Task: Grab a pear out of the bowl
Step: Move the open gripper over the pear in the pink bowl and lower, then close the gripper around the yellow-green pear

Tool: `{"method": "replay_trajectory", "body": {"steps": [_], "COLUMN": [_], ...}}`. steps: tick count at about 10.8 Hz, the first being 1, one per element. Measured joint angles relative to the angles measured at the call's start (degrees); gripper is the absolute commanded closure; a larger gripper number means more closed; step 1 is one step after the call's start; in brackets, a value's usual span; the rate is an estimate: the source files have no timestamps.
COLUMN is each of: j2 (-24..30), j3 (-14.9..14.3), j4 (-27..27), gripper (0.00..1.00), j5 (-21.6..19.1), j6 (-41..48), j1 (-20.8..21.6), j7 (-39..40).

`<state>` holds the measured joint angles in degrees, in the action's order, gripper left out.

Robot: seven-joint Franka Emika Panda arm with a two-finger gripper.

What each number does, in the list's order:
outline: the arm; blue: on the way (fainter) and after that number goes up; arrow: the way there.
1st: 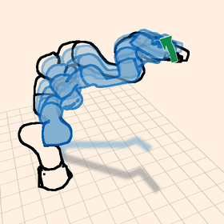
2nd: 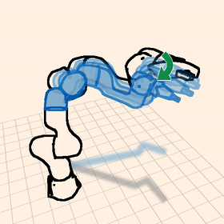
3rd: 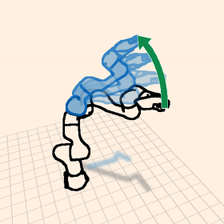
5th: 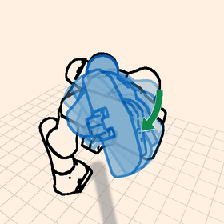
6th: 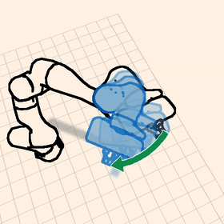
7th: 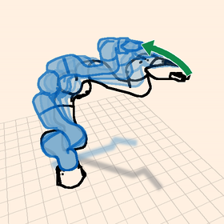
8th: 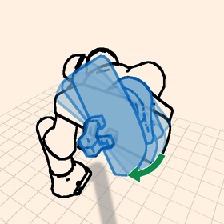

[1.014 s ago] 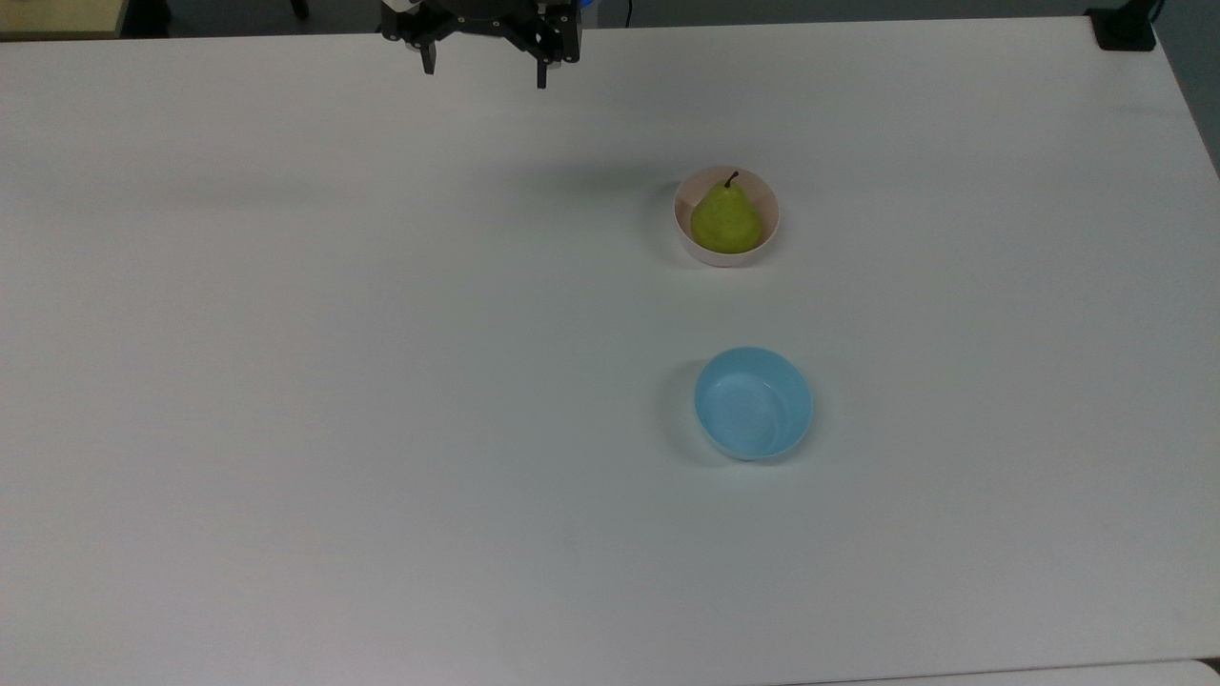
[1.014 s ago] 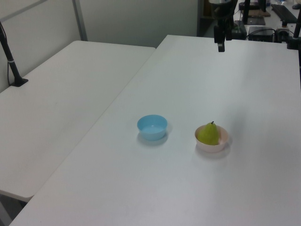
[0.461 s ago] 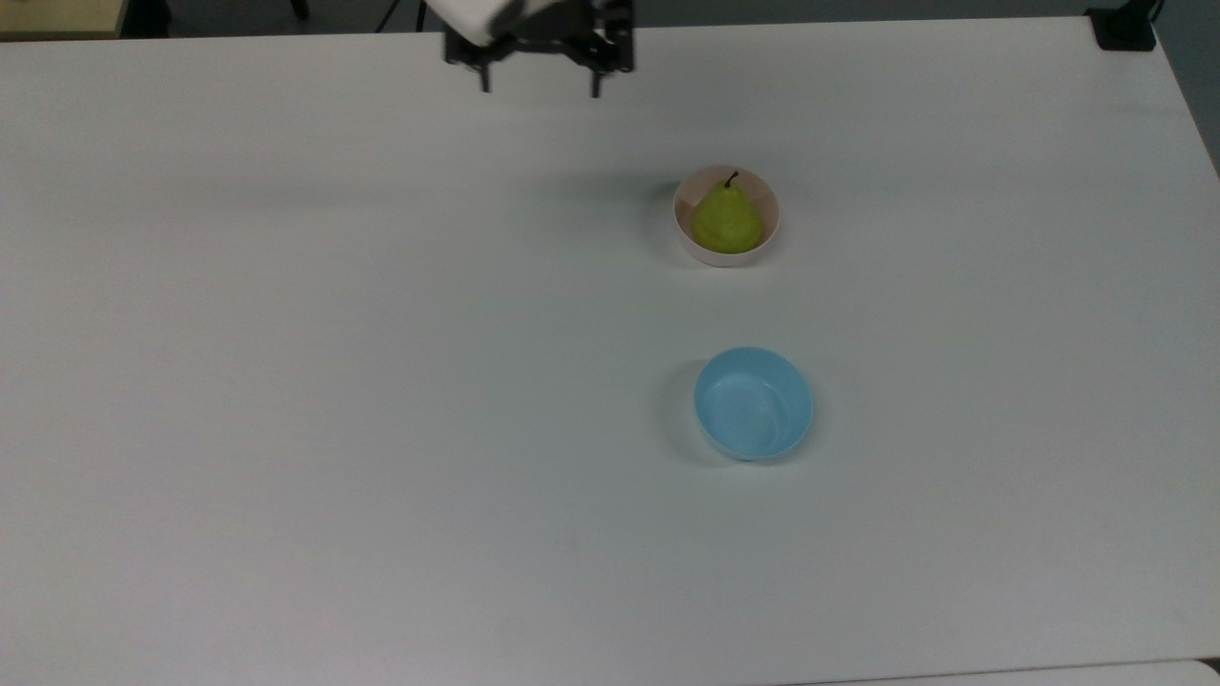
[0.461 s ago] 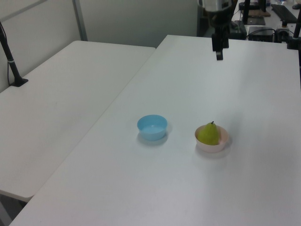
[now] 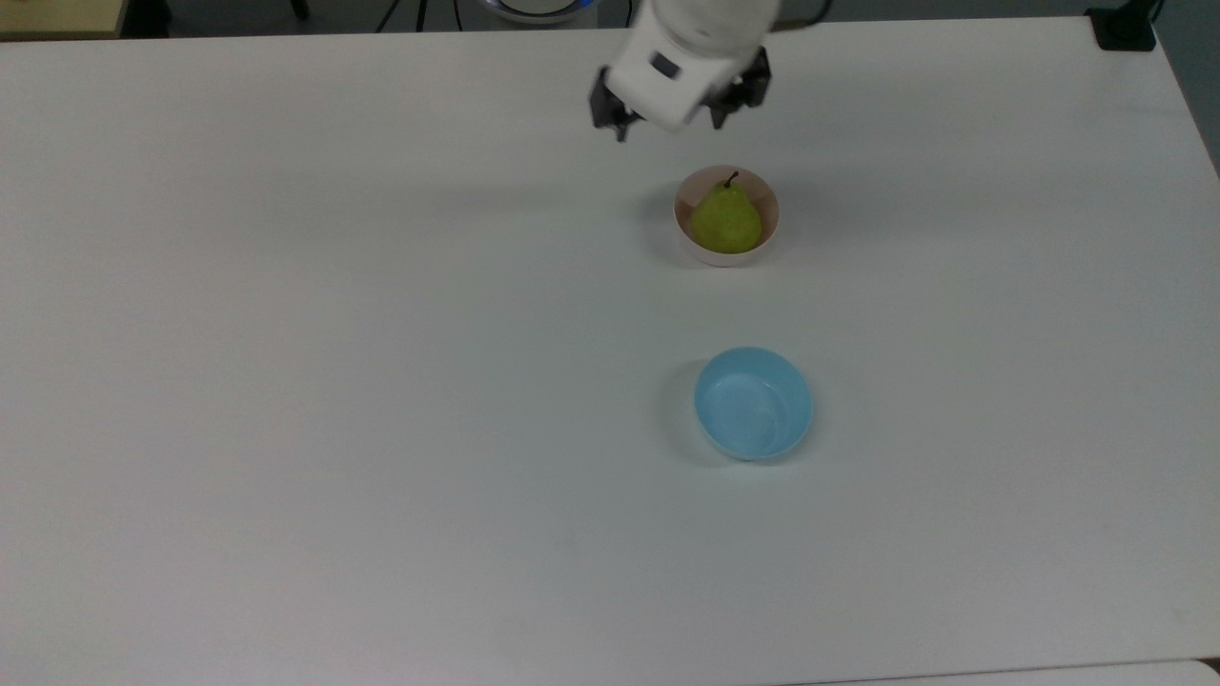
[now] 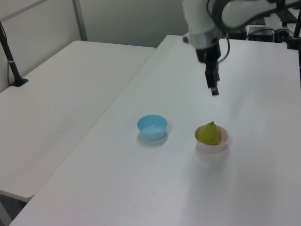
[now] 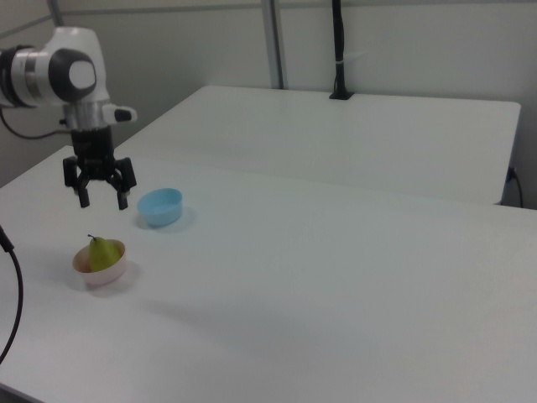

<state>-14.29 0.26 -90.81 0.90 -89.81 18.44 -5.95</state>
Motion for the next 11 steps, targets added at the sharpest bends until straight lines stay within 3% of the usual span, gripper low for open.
{"method": "replay_trajectory", "body": {"steps": [3, 8, 9, 11], "j2": [-5.86, -11.42, -12.26, -13.50], "j3": [0.00, -0.02, -0.02, -0.03], "j4": [-0.24, -2.42, -2.49, -2.50], "gripper": [0.00, 0.00, 0.02, 0.20], "j5": [0.00, 0.14, 0.39, 0.58], "j6": [-1.09, -9.19, -9.89, -10.93], "j1": [3.74, 6.06, 6.47, 7.08], "j7": [-0.02, -1.89, -2.28, -2.89]}}
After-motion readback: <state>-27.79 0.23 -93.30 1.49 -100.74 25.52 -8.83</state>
